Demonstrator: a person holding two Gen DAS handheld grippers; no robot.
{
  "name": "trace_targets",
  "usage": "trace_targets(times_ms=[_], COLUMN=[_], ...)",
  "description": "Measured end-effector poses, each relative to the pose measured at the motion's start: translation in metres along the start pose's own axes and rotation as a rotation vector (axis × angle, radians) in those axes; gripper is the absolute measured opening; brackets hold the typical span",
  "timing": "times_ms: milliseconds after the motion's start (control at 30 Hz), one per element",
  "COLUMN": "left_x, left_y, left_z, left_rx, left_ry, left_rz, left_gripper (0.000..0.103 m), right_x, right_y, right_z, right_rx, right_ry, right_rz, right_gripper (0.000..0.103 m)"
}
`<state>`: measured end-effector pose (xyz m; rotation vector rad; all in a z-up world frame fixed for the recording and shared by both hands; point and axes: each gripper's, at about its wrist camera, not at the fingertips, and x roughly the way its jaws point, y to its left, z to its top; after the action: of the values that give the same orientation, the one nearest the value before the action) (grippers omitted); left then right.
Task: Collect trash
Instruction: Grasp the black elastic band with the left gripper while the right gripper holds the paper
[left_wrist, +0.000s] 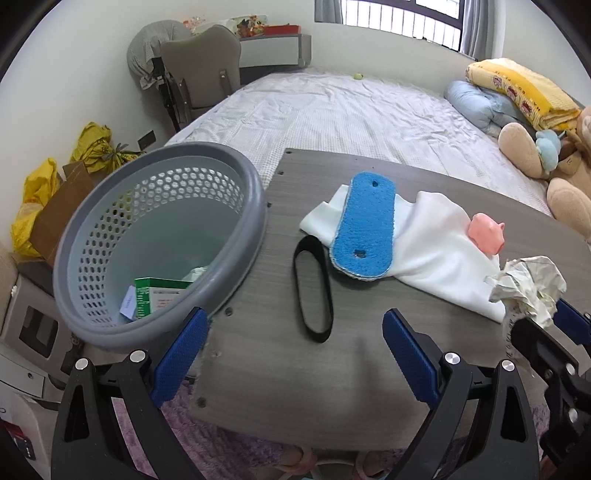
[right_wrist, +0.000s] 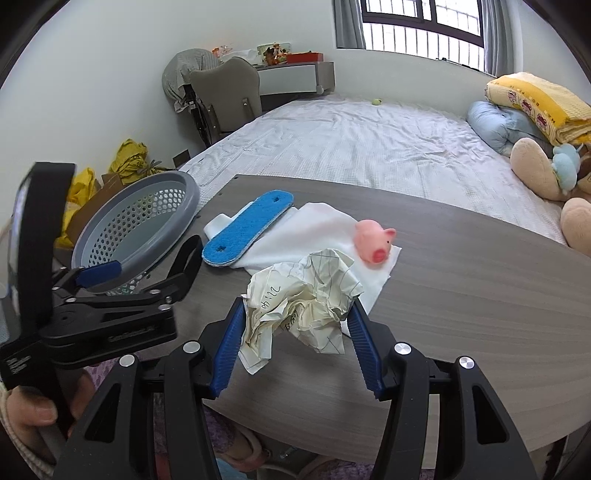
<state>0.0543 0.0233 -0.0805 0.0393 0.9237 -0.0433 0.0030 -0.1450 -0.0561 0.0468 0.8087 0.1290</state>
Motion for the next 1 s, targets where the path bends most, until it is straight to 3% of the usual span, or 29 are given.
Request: trace_targets(times_ms=[367,567,667,733,800,1000], left_x=[0.024,0.032,0.032,0.031,0.030,0.021], left_y=[-0.010,-0.008,-0.010,-0.010,-0.010,-0.009], left_z=[0.004,0.004,0.005,0.004,0.004,-0.001], left_rx=[-0.013,-0.033,-0.028,-0.022,-0.019,-0.012], left_ry=[0.022,0.057,0.054,0.052,0.057,0.059], left_rz=[0.037,0.013,0.003,-0.010,-0.032,-0.079], left_gripper=[0.076,0.057,0.040,0.020,0.010,0.005], right_x=[-0.009,-0.015,-0.019,-0.022,-0.024,-0.031], right_y=[-0.023,-0.036,-0.047,-0.054,-0.061,-0.066], right_z=[-0.005,-0.010,-0.015,-0.017,-0.019,-0.019], right_rx=[0.057,0.090,0.110,0.128,0.144,0.157], right_ry=[-0.026,-0.034,-0.030,-0.029,-0.026,-0.037], right_rz=[0.029,0.028,0.007,-0.004,-0.016,-0.029], right_gripper=[0.054,0.054,0.054,0.054,0.054,0.054])
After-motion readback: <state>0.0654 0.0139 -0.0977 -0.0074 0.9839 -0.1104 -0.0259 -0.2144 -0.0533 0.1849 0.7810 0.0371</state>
